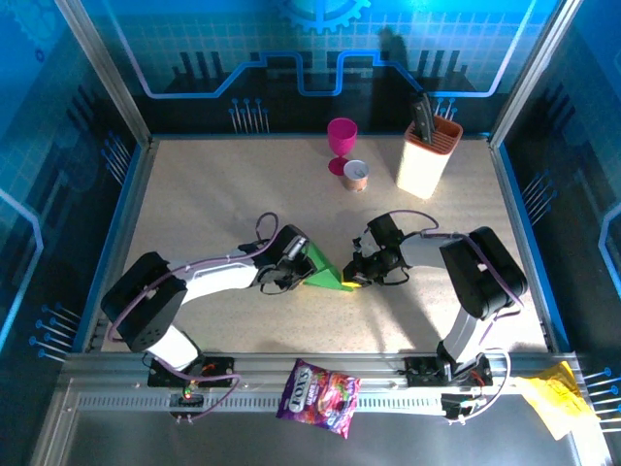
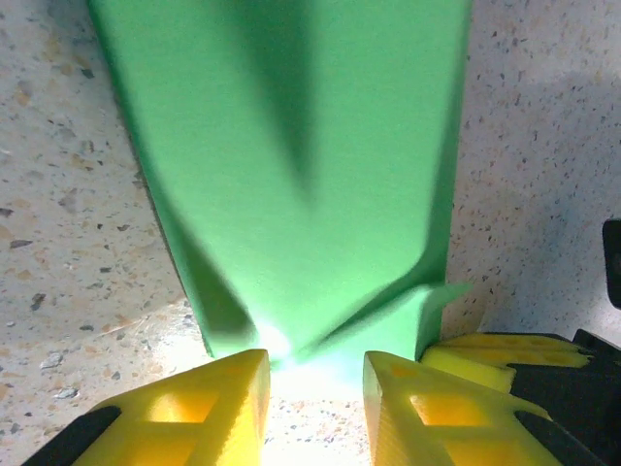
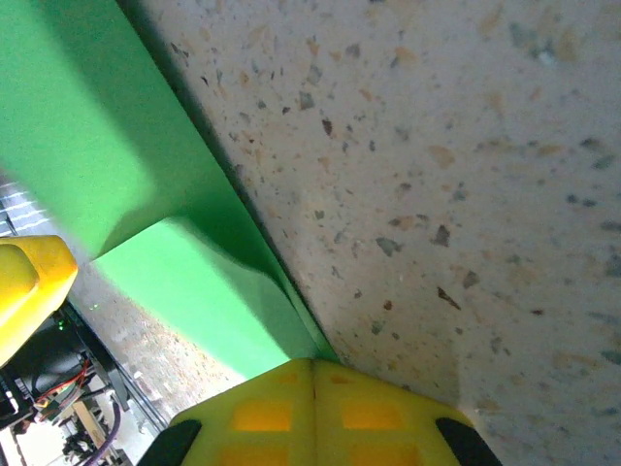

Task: Fold a paper plane with a square sheet of paper (pick it up from the middle)
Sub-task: Fourth fold the wing at the center of the table.

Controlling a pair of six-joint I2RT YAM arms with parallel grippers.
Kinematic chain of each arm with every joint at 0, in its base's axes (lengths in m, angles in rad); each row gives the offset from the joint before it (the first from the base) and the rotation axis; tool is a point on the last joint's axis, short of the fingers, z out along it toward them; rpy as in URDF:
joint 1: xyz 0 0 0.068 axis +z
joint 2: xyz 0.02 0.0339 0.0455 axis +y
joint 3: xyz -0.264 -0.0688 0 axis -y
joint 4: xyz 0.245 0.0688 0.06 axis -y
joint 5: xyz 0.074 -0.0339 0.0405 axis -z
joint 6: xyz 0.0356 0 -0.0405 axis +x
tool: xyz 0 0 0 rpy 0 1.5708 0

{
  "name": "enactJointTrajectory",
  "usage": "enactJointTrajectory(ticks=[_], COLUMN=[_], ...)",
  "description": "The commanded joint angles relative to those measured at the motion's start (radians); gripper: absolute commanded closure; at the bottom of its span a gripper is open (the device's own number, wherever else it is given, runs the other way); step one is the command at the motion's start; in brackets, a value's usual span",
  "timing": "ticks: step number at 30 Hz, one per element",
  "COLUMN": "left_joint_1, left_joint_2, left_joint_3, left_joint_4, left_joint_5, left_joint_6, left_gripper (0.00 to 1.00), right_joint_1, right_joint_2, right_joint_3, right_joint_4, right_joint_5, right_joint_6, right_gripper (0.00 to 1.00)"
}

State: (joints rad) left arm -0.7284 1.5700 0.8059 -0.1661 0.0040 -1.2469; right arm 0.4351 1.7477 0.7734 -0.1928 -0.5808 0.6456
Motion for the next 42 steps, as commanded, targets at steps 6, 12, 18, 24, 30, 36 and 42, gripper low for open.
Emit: enactJointTrajectory(ticks=[6, 12, 18, 24, 30, 36, 42], left_joint_1=[0.018, 0.024, 0.027, 0.025, 0.022, 0.011, 0.005], left_joint_2=[-0.01, 0.0, 0.036, 0.078, 0.11, 0.132, 0.107], left_joint_3=[-0.027, -0.006, 0.016, 0.04, 0.084, 0.131, 0.135], left_joint_4=[0.068, -0.073, -0.121, -0.101, -0.096, -0.105, -0.111], left_joint_5=[-0.004, -0.03, -0.013, 0.009, 0.016, 0.018, 0.012], left_joint_6=[0.039, 0.028, 0.026, 0.032, 0.041, 0.051, 0.056], left_gripper=[0.65, 0.65, 0.65, 0.64, 0.64, 0.64, 0.64], right_joint_1=[0.007, 0.008, 0.008, 0.008, 0.008, 0.009, 0.008], right_joint_2=[0.088, 0.088, 0.091, 0.098, 0.103, 0.118, 0.124], right_joint_3=[-0.044, -0.047, -0.05, -0.048, -0.045, -0.037, -0.032], right_joint_4=[-0.05, -0.046, -0.041, -0.04, -0.043, -0.039, -0.04], right_joint_5=[0.144, 0.147, 0.149, 0.147, 0.146, 0.139, 0.135], right_joint_6=[-0.013, -0.007, -0.004, -0.004, -0.011, -0.011, -0.015], right_gripper=[1.0, 1.0, 1.0, 1.0, 1.0, 1.0, 1.0])
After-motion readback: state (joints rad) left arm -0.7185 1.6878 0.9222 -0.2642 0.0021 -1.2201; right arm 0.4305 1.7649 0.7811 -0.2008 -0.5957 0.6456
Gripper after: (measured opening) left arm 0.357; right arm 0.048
